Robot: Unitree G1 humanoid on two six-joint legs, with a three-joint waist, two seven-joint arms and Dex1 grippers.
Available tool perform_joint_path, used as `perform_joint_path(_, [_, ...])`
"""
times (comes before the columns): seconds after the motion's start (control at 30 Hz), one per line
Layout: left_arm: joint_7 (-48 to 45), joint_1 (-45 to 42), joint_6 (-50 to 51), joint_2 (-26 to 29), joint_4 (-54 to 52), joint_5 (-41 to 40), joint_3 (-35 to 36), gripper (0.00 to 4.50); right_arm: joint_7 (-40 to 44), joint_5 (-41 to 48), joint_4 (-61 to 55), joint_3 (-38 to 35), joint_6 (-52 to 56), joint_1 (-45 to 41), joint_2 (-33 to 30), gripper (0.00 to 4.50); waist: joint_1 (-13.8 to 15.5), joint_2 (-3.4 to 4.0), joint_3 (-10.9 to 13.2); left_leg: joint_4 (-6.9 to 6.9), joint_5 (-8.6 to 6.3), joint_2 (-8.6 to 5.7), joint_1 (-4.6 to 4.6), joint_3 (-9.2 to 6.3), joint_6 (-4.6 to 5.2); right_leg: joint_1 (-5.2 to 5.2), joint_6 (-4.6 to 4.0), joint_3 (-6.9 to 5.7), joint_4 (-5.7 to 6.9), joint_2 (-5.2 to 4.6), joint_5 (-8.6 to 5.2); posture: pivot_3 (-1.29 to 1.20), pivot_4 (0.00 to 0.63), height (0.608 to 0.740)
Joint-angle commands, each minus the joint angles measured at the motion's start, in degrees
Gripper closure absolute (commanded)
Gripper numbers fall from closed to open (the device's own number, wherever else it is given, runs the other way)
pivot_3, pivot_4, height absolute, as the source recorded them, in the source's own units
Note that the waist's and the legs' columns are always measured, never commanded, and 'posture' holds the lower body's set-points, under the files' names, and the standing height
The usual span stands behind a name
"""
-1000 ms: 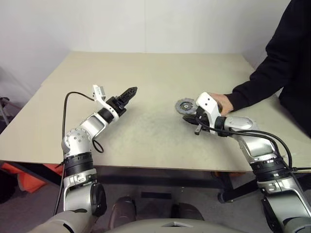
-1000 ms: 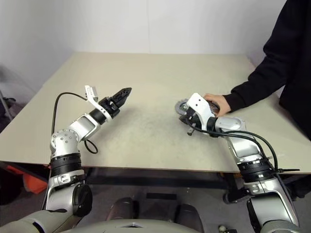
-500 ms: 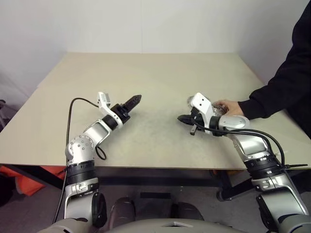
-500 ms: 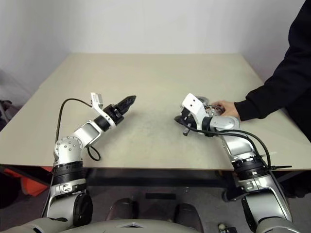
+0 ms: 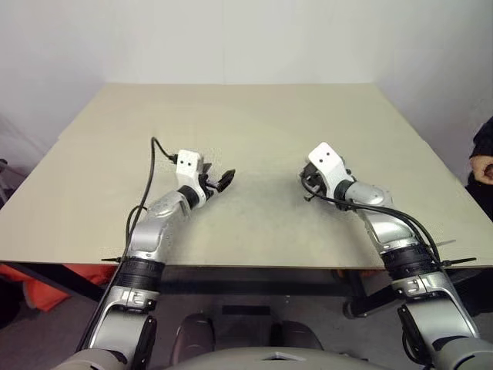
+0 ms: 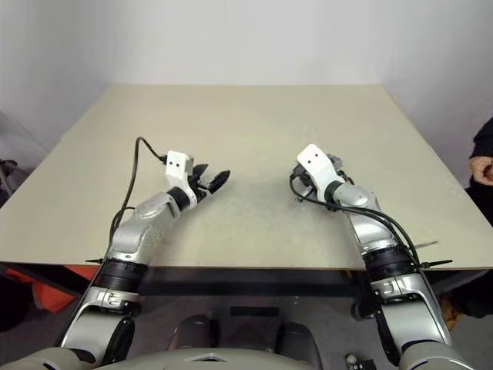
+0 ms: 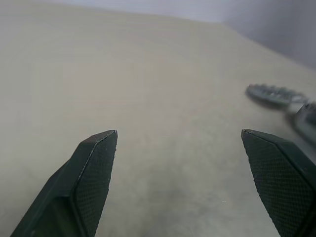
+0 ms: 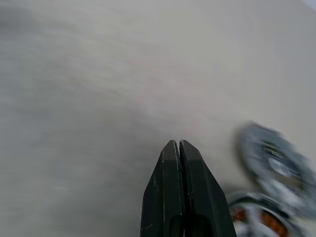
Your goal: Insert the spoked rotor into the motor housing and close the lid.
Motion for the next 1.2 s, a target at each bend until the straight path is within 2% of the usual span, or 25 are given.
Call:
perform_joint_path(0.03, [1.31,-2.83,-10.03,1.66,3.51,7.99,-2.31,0.21,-5.6,0.81,0.31,-5.35,2.61,-2.94,1.34,4.5,-0.03,0.0,0.0,0.0,0.01,0.0,0.01,0.0,-0.02,-0.01,0.0,0.0,0.01,0.0,0.0,0.0,0.0,0.74])
perform_joint_path(0.17, [1.39,-3.71,-14.92,1.29,7.12,10.95,-2.75,0.21,-5.8,-0.55,0.07,-5.92,4.53,-3.32,-0.5,4.5,-0.04,0.0,0.0,-0.01,0.05,0.01,0.02,-0.01,-0.08,-0.04,-0.08,0.02,0.1,0.02,0.05,0.0,0.0,0.74])
perform_joint_path(0.43, [-4.71,-3.31,-11.12,-0.07,4.77,6.57,-1.48,0.21,12.15,-3.08,0.29,-0.34,-2.95,-6.67,-14.85,4.5,0.0,0.02,0.0,-0.01,0.02,-0.01,-0.02,0.02,-0.03,-0.07,-0.31,0.03,0.11,-0.02,0.18,0.0,0.0,0.74])
perform_joint_path(0.53, [-6.37,-3.32,-10.19,-0.1,4.25,6.03,-1.44,0.19,18.99,-2.64,2.28,1.15,-6.24,-8.9,-17.7,3.86,-0.2,0.02,0.0,0.0,0.02,0.04,0.02,0.06,-0.03,-0.12,-0.31,0.05,0.16,0.01,0.18,0.0,0.0,0.74])
perform_joint_path(0.63, [-6.72,-3.32,-9.73,-0.39,3.88,6.16,-1.42,0.19,23.04,-3.0,4.78,2.54,-9.03,-10.06,-18.0,2.83,-0.1,0.02,-0.01,0.03,0.03,0.07,0.05,0.06,-0.02,-0.1,-0.32,0.04,0.19,0.03,0.18,0.0,0.0,0.74])
perform_joint_path(0.77, [-6.67,-2.67,-9.0,-0.56,3.19,6.25,-1.39,0.19,22.71,-6.25,8.07,4.6,-12.59,-9.85,-17.94,1.46,0.06,0.02,0.0,0.11,0.01,0.03,-0.02,0.06,0.01,-0.1,-0.36,0.04,0.19,-0.01,0.2,0.0,0.0,0.74])
perform_joint_path(0.93, [-6.51,-1.37,-8.23,-0.33,2.03,6.33,-1.15,0.19,22.04,-7.86,9.04,4.86,-13.75,-8.89,-17.52,1.46,0.09,0.02,0.0,0.11,-0.04,0.04,-0.06,0.07,0.09,-0.11,-0.37,0.04,0.17,-0.01,0.2,0.0,0.0,0.74])
perform_joint_path(1.2, [-6.19,-1.08,-7.43,-0.58,1.48,6.66,-1.29,0.19,29.4,-5.39,6.31,3.74,-15.4,-7.19,-19.9,1.46,0.09,0.02,0.0,0.12,-0.06,0.06,-0.03,0.08,0.13,-0.11,-0.38,0.04,0.18,0.0,0.2,0.0,0.0,0.74])
